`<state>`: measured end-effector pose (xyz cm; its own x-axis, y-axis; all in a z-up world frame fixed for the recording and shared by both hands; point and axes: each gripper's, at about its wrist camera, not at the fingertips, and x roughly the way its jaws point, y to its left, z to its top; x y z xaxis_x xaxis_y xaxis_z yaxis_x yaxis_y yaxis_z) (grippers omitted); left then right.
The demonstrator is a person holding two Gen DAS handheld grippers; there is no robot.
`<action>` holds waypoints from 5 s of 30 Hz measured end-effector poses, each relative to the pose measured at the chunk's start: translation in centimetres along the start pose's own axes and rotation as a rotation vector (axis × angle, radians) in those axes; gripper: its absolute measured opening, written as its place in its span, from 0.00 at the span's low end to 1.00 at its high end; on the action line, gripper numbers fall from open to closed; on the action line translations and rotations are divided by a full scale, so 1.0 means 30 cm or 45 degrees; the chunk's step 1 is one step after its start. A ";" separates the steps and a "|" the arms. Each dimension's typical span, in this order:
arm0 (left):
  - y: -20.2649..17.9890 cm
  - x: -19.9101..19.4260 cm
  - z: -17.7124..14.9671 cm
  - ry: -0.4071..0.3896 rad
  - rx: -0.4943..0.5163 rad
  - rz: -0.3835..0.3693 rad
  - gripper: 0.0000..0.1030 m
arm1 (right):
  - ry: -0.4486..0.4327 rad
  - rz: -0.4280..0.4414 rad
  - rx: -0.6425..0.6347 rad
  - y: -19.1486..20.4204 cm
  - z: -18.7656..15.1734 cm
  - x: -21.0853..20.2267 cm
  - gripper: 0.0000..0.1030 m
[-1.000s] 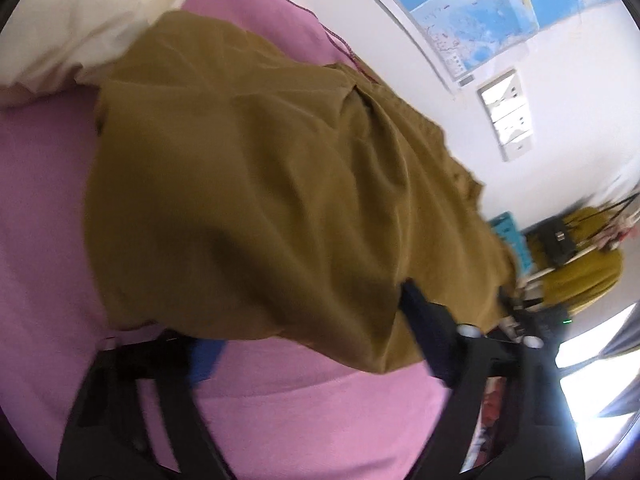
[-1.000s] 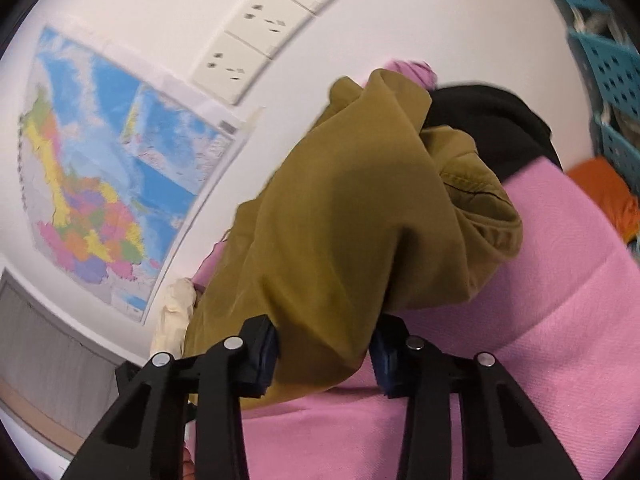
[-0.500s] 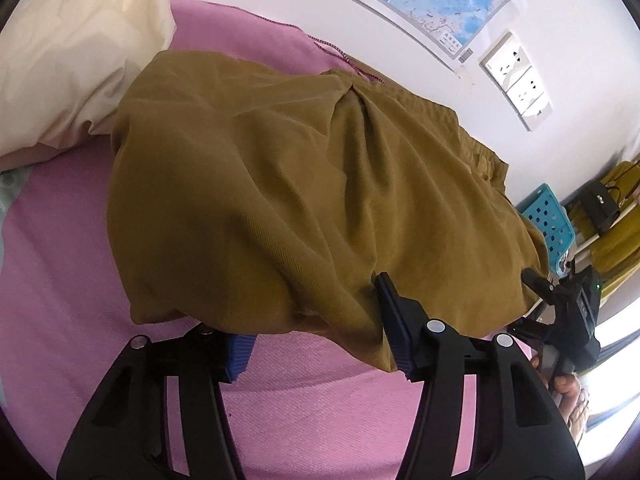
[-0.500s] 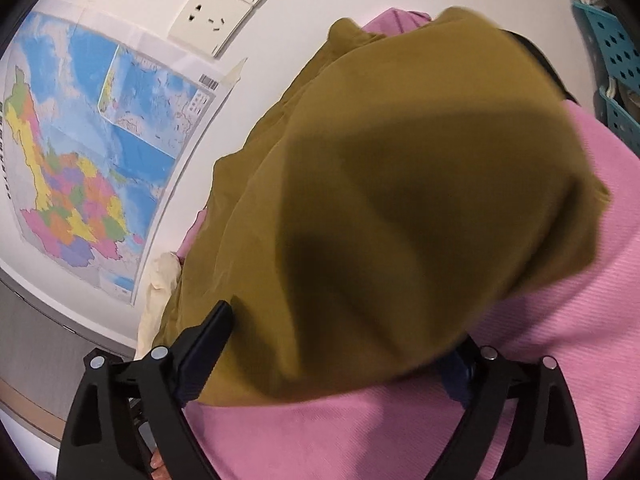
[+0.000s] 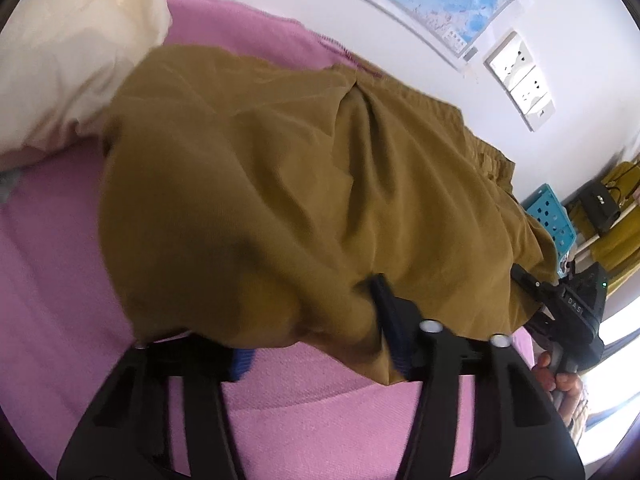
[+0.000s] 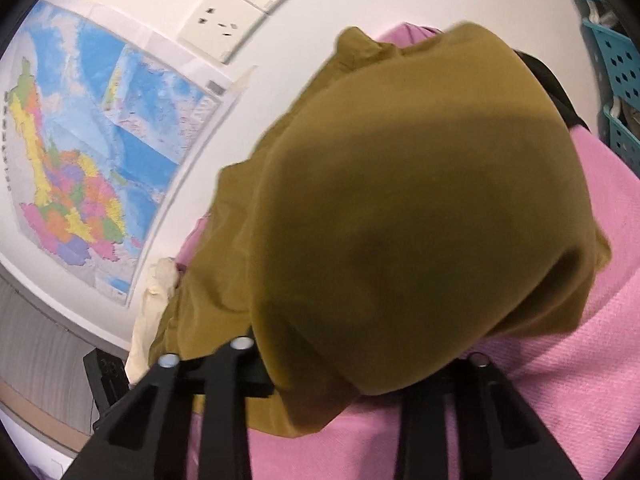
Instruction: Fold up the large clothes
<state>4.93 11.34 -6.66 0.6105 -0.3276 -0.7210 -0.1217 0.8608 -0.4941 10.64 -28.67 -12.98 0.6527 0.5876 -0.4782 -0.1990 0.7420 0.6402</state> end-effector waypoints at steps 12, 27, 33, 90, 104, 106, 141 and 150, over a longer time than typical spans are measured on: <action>-0.107 -0.446 -0.083 -0.246 0.226 -0.129 0.23 | -0.061 0.246 -0.247 0.217 -0.076 -0.294 0.14; 0.116 -0.307 -0.379 0.074 0.010 -0.175 0.64 | 0.208 0.023 -0.054 -0.047 -0.295 -0.239 0.68; 0.106 -0.323 -0.394 0.044 0.044 -0.078 0.72 | 0.289 -0.077 -0.268 0.010 -0.349 -0.331 0.75; -0.048 -0.331 -0.316 -0.106 0.471 0.253 0.75 | 0.062 0.001 -0.335 0.119 -0.243 -0.444 0.75; 0.013 -0.422 -0.374 -0.079 0.358 0.060 0.77 | 0.273 0.166 0.024 -0.019 -0.353 -0.310 0.85; 0.017 -0.432 -0.389 -0.069 0.345 0.024 0.77 | 0.252 0.181 0.048 -0.012 -0.340 -0.267 0.85; 0.104 -0.151 -0.336 -0.029 -0.364 -0.598 0.75 | 0.172 0.555 0.419 0.029 -0.200 -0.202 0.23; 0.112 -0.182 -0.332 -0.125 -0.265 -0.384 0.79 | 0.198 0.490 0.394 0.005 -0.241 -0.183 0.25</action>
<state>-6.60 12.15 -9.22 0.7140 -0.5068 -0.4831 -0.0753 0.6304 -0.7726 1.74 -29.47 -14.60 0.4535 0.8578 -0.2418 -0.1624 0.3462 0.9240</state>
